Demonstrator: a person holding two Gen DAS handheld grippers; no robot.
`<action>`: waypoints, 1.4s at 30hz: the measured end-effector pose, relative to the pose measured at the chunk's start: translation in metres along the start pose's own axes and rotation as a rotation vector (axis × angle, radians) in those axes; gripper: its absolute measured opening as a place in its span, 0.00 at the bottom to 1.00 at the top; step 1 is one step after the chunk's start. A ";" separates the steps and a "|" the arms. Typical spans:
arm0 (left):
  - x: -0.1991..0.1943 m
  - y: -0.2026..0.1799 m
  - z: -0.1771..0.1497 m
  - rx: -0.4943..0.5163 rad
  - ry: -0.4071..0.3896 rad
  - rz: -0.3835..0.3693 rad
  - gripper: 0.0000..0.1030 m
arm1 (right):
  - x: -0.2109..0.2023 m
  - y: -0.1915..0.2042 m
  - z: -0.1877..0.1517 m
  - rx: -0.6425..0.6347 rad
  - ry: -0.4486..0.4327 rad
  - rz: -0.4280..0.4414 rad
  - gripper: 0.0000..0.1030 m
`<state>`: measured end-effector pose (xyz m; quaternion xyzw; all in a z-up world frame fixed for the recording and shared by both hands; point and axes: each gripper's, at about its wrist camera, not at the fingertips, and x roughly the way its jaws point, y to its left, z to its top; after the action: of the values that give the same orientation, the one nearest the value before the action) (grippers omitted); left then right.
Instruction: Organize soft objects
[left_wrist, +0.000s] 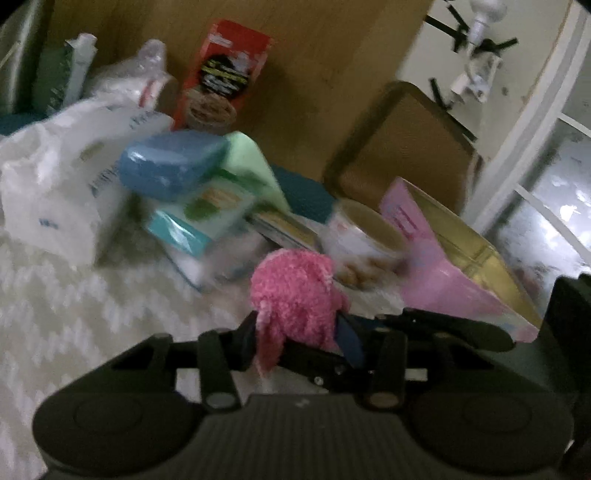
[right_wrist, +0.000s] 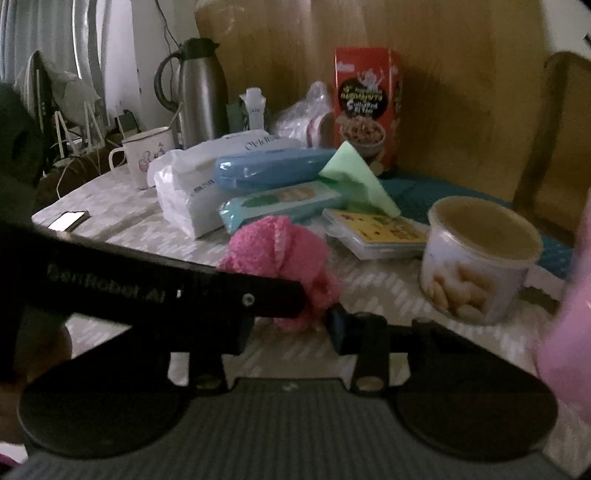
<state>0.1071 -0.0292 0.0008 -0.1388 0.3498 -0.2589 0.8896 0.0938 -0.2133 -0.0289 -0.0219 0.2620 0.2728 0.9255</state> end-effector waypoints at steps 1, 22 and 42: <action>-0.002 -0.003 -0.002 -0.001 0.010 -0.014 0.42 | -0.009 0.002 -0.006 -0.008 -0.010 -0.014 0.42; 0.119 -0.221 0.051 0.504 0.024 -0.123 0.68 | -0.102 -0.143 0.001 0.193 -0.237 -0.550 0.50; -0.017 -0.094 0.006 0.367 -0.196 -0.045 0.73 | -0.103 -0.063 0.001 0.129 -0.355 -0.419 0.43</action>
<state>0.0665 -0.0974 0.0552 -0.0065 0.2054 -0.3233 0.9237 0.0536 -0.3178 0.0169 0.0313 0.1022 0.0577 0.9926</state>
